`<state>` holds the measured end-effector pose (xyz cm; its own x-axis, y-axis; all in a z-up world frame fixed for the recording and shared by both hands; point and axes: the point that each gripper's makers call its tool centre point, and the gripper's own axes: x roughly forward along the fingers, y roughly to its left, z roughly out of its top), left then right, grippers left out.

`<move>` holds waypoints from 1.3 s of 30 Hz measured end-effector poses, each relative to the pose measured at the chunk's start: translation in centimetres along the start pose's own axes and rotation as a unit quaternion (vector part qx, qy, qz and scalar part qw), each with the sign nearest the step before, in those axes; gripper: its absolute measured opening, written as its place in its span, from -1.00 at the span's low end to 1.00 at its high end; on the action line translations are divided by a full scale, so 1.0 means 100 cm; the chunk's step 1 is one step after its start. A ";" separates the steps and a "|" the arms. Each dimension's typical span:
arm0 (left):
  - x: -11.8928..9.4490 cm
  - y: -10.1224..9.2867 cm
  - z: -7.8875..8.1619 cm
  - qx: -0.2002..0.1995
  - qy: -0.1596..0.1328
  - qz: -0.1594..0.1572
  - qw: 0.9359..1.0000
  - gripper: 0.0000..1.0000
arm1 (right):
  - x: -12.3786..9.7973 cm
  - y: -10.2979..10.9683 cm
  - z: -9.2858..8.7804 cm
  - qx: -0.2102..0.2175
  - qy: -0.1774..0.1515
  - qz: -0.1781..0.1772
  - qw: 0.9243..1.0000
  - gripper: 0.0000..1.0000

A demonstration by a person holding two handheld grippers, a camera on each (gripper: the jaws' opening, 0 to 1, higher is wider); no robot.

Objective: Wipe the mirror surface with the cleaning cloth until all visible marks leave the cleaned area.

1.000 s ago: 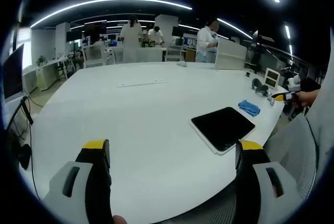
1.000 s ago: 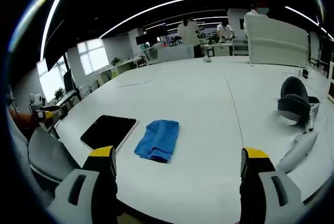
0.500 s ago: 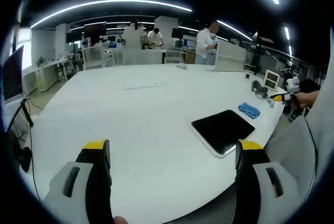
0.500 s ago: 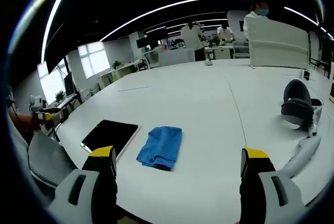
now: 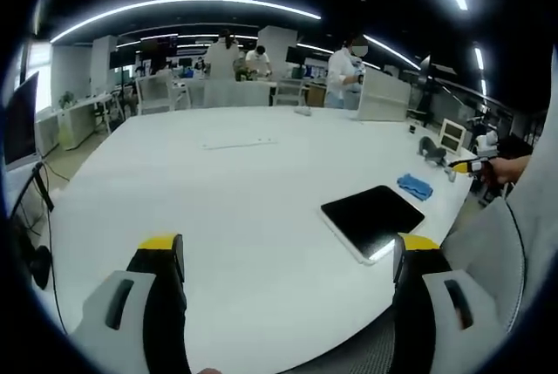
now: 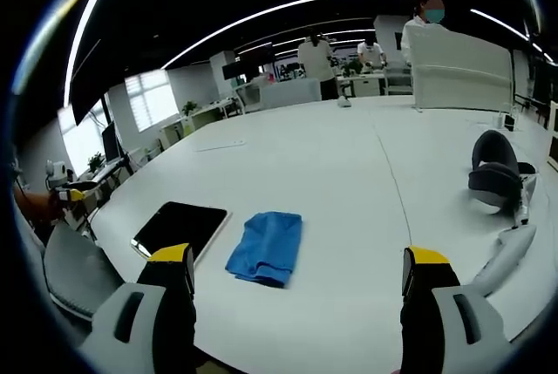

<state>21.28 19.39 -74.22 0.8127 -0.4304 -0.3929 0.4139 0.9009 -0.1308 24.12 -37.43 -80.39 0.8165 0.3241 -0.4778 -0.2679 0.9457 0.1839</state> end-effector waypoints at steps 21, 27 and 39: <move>-0.011 -0.004 0.000 0.001 -0.001 0.008 1.000 0.98 | -0.005 0.003 0.000 0.003 -0.010 0.010 1.000 0.97; -0.007 0.000 0.001 0.003 0.000 -0.002 1.000 0.98 | -0.010 0.008 -0.001 0.011 -0.015 -0.006 1.000 0.97; -0.008 0.001 0.008 0.001 -0.009 0.001 1.000 0.98 | -0.014 0.008 -0.008 0.016 -0.012 -0.009 1.000 0.97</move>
<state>21.03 19.74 -73.20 0.8203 -0.4304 -0.3767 0.4142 0.9012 -0.1276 22.32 -37.10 -80.28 0.8330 0.3059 -0.4610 -0.2368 0.9502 0.2025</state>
